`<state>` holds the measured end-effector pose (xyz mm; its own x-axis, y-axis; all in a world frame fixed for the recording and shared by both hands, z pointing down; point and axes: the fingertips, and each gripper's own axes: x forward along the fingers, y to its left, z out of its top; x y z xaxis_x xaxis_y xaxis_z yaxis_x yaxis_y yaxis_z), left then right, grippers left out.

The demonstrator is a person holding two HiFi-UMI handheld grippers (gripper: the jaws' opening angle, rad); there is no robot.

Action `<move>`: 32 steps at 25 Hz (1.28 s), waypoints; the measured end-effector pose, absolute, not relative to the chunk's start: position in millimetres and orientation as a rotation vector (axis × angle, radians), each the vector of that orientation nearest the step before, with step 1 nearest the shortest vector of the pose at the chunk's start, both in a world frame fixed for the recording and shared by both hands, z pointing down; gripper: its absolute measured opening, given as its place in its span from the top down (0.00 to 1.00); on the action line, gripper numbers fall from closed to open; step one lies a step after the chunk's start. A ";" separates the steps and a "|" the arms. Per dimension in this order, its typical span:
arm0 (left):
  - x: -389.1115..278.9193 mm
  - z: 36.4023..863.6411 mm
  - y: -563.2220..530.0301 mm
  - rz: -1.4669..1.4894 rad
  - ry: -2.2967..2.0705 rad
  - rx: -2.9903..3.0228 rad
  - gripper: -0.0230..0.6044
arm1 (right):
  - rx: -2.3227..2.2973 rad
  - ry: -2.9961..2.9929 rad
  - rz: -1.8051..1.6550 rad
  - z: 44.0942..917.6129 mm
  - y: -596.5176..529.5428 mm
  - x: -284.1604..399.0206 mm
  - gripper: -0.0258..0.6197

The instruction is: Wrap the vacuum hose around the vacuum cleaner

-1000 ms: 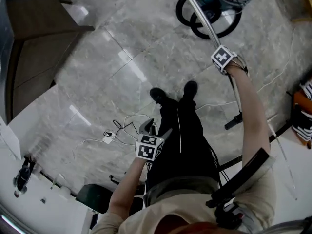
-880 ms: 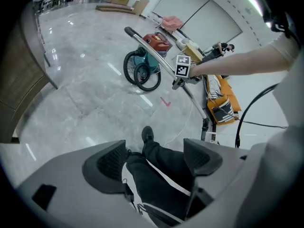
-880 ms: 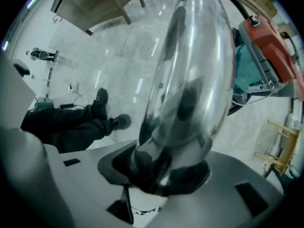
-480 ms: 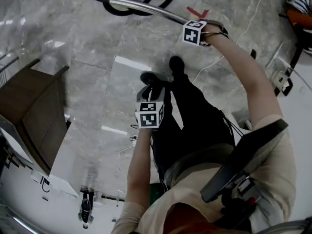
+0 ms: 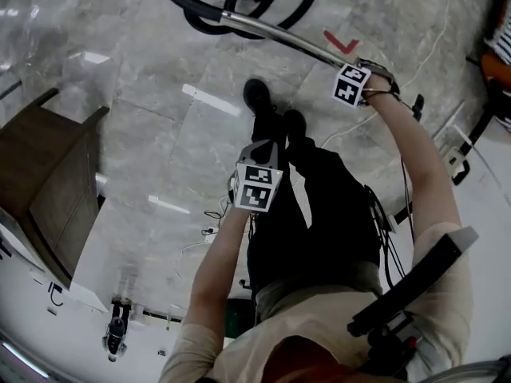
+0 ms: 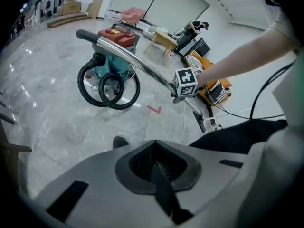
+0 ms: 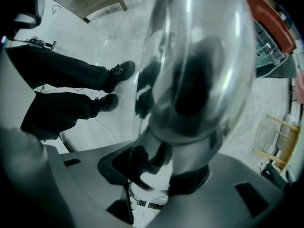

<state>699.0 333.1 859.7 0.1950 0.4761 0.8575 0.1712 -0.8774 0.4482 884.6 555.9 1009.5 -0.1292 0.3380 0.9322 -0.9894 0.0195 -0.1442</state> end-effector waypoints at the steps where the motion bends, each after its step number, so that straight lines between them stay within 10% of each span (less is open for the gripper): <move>1: 703.2 865.5 323.9 1.744 0.620 2.209 0.95 | 0.851 -1.063 1.418 1013.5 555.9 886.3 0.70; 32: 780.5 990.4 289.3 1.897 0.449 2.098 0.95 | 0.961 -1.086 1.477 1177.4 509.4 904.5 0.58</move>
<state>780.5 289.3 990.4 0.0912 0.4066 0.9090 0.0437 -0.9136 0.4043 904.5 509.4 1177.4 -0.1599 0.2666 0.9504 -0.9867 -0.0721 -0.1458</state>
